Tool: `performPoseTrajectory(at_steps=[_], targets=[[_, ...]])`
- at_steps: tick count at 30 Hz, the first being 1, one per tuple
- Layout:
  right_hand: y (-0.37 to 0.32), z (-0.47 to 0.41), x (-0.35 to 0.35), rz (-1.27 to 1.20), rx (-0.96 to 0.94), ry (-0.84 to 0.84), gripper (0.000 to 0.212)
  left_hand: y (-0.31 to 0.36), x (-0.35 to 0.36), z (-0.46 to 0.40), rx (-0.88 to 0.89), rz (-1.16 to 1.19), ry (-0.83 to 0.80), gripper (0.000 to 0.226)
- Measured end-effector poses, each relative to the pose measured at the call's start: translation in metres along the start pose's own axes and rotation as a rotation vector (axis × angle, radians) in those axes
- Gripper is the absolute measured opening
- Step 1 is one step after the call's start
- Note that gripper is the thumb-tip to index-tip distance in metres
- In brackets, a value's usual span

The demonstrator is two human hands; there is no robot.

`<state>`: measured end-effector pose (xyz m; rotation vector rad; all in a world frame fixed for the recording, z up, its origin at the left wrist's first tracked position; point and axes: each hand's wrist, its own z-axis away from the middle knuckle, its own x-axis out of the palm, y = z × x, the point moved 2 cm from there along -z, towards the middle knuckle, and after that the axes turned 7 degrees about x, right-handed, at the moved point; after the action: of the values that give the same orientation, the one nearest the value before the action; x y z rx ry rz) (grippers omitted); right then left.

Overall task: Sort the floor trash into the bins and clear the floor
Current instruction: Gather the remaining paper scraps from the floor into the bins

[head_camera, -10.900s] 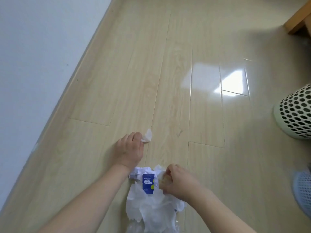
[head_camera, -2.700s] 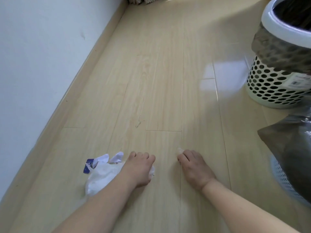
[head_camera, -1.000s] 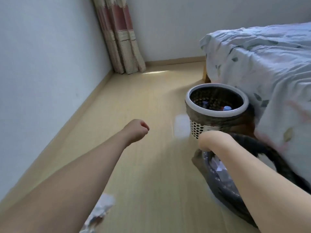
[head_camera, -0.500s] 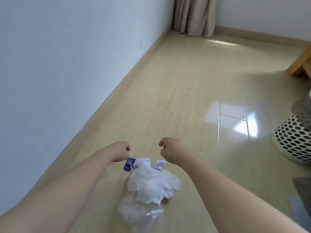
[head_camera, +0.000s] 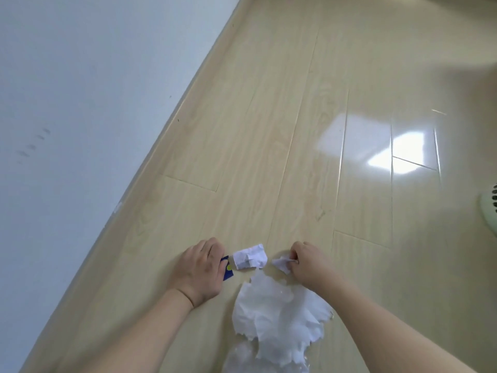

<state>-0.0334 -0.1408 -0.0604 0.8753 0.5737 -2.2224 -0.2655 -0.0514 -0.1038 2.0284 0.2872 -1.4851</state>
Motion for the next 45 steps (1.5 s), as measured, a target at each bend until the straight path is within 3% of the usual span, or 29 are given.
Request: performPoseTrajectory(at_steps=[4, 10, 13, 16, 22, 26, 30, 33, 37, 41, 45], targets=[[-0.006, 0.001, -0.011, -0.003, 0.046, -0.021, 0.012, -0.006, 0.003, -0.001, -0.025, 0.033, 0.004, 0.009], [-0.017, 0.048, -0.049, -0.186, 0.026, 0.196, 0.011, -0.006, 0.0, -0.003, -0.114, 0.137, 0.005, 0.006], [-0.016, 0.079, -0.074, -0.184, -0.012, 0.262, 0.015, 0.001, -0.015, -0.014, -0.396, 0.217, -0.034, 0.013], [-0.004, 0.112, -0.089, -0.207, -0.015, 0.288, 0.017, 0.019, -0.044, -0.028, -0.625, 0.487, -0.113, 0.015], [0.04, 0.157, -0.137, -0.23, -0.064, 0.392, 0.018, 0.076, -0.13, -0.085, -0.487, 0.602, -0.183, 0.011], [0.113, 0.186, -0.176, -0.292, -0.07, 0.482, 0.023, 0.166, -0.158, -0.143, -0.43, 0.669, -0.232, 0.01], [0.229, 0.215, -0.206, -0.386, -0.015, 0.567, 0.024, 0.307, -0.149, -0.202, -0.289, 0.653, -0.29, 0.004], [0.318, 0.234, -0.224, -0.333, 0.136, 0.541, 0.034, 0.404, -0.126, -0.232, -0.212, 0.641, -0.315, 0.003], [0.44, 0.255, -0.23, -0.442, 0.38, 0.625, 0.038, 0.533, -0.082, -0.255, -0.117, 0.628, -0.381, 0.004], [0.513, 0.26, -0.209, -0.44, 0.558, 0.474, 0.046, 0.619, -0.037, -0.261, -0.051, 0.562, -0.534, 0.012], [0.526, 0.252, -0.195, -0.439, 0.533, 0.317, 0.038, 0.64, -0.023, -0.262, -0.062, 0.446, -0.579, 0.025]])
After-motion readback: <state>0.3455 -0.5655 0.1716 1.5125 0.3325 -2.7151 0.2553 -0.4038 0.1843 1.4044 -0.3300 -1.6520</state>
